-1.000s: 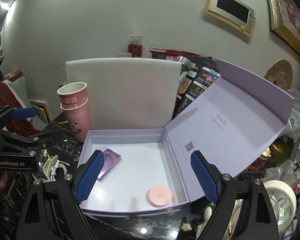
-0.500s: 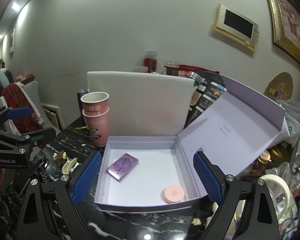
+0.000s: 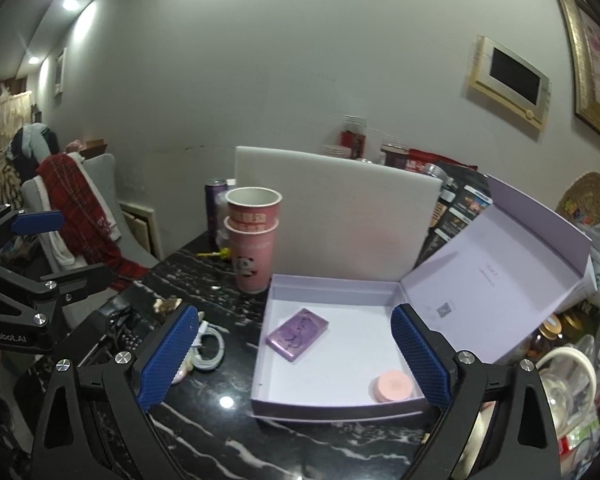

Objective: Organize rigid objects
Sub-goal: 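Withdraw both tools from the gift box back toward the remaining items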

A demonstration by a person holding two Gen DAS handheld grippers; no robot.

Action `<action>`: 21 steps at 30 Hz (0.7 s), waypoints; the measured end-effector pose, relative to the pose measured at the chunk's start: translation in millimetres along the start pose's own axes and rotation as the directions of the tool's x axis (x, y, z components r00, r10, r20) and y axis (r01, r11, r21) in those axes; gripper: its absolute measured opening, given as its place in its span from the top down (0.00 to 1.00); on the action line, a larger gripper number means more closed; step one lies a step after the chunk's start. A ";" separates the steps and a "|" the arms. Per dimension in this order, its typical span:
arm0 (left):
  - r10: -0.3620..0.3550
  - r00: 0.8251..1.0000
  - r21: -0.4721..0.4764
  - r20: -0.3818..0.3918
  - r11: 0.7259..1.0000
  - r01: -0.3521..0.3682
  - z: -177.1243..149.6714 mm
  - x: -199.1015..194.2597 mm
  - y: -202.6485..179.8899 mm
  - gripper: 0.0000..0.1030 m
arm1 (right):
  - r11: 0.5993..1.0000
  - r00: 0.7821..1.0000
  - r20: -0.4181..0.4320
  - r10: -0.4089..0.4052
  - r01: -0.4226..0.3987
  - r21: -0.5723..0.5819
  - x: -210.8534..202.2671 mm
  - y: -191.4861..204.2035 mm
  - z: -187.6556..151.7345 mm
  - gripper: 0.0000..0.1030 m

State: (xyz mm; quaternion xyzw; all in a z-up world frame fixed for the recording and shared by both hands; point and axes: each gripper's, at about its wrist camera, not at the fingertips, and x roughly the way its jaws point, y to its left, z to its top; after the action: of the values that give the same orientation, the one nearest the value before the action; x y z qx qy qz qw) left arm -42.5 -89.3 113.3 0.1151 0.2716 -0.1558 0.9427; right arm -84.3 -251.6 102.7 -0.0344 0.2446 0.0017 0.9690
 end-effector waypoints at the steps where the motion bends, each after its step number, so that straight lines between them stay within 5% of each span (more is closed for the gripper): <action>1: 0.004 1.000 -0.001 0.000 1.000 -0.004 -3.0 -2.5 2.0 0.01 | 1.000 1.000 0.001 0.012 -0.012 -0.004 -0.1 4.1 -0.6 0.05; 21: 0.094 0.992 -0.118 -0.079 0.988 -0.103 -59.7 -6.8 71.7 0.01 | 0.984 0.985 0.005 0.171 -0.171 -0.044 20.0 73.6 -13.3 0.01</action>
State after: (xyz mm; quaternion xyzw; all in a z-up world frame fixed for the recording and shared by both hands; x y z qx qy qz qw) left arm -50.9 -3.4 77.1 0.0761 0.3087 -0.0878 0.9440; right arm -74.5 -179.4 76.7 -0.0343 0.2421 0.0904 0.9654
